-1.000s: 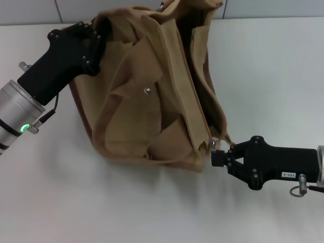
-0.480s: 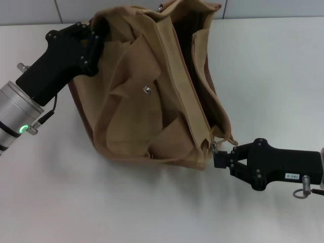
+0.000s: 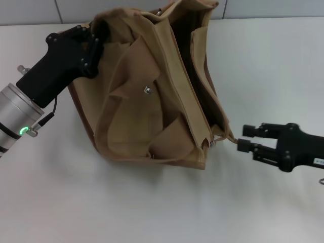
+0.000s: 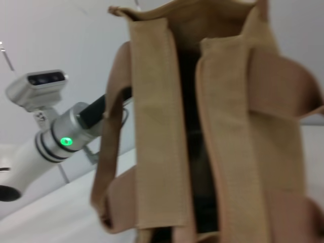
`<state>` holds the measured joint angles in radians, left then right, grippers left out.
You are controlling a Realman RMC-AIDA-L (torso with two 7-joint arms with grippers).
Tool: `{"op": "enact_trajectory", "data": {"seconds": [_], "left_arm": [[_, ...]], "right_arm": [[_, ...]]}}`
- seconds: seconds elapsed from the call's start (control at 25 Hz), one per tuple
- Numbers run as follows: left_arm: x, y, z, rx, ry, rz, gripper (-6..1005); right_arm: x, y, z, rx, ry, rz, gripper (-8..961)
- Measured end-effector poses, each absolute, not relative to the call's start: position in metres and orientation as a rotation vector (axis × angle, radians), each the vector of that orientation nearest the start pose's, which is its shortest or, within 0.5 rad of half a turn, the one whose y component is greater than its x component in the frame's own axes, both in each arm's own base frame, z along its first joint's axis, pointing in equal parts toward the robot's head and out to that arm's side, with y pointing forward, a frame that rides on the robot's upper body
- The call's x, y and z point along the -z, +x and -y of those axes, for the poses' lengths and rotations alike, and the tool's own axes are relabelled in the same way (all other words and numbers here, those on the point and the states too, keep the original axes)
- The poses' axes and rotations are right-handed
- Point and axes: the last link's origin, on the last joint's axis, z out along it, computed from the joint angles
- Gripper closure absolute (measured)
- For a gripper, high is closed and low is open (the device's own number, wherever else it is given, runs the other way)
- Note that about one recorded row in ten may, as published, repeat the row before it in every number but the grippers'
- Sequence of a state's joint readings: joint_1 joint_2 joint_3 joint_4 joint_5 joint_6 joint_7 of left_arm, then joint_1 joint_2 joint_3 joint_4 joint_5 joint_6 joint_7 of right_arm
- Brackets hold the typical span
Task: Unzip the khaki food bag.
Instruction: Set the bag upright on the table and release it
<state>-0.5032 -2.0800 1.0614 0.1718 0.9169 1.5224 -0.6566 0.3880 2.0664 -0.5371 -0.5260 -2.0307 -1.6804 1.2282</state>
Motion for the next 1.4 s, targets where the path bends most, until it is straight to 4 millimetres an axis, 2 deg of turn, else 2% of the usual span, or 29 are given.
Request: {"op": "enact_trajectory", "data": {"seconds": [0.2, 0.28, 0.32, 0.4, 0.52, 0.72, 1.16, 1.4], "left_arm": [[0.016, -0.253, -0.325, 1.201, -2.074, 0.339, 836], [0.016, -0.253, -0.325, 1.2, -2.074, 0.339, 835], [0.016, -0.253, -0.325, 1.199, -2.075, 0.339, 835], [0.016, -0.253, -0.325, 1.198, -2.075, 0.341, 835], [0.016, -0.253, -0.326, 1.197, -2.072, 0.343, 834], [0.017, -0.254, -0.327, 1.184, -2.072, 0.351, 833], [0.017, -0.253, -0.33, 1.179, -2.072, 0.359, 830], [0.017, -0.253, -0.331, 1.18, -2.073, 0.37, 829]], "right_arm": [[-0.01, 0.322, -0.271, -0.784, -2.558, -0.68, 523], [-0.012, 0.328, -0.271, -0.743, -2.513, -0.578, 477], [-0.011, 0.333, -0.269, -0.71, -2.463, -0.474, 454], [-0.009, 0.335, -0.268, -0.7, -2.445, -0.436, 408], [0.0, 0.335, -0.266, -0.678, -2.424, -0.32, 412], [0.014, 0.333, -0.262, -0.661, -2.437, -0.227, 419], [0.032, 0.329, -0.256, -0.657, -2.523, -0.22, 462], [0.052, 0.322, -0.266, -0.638, -2.505, -0.21, 486]]}}
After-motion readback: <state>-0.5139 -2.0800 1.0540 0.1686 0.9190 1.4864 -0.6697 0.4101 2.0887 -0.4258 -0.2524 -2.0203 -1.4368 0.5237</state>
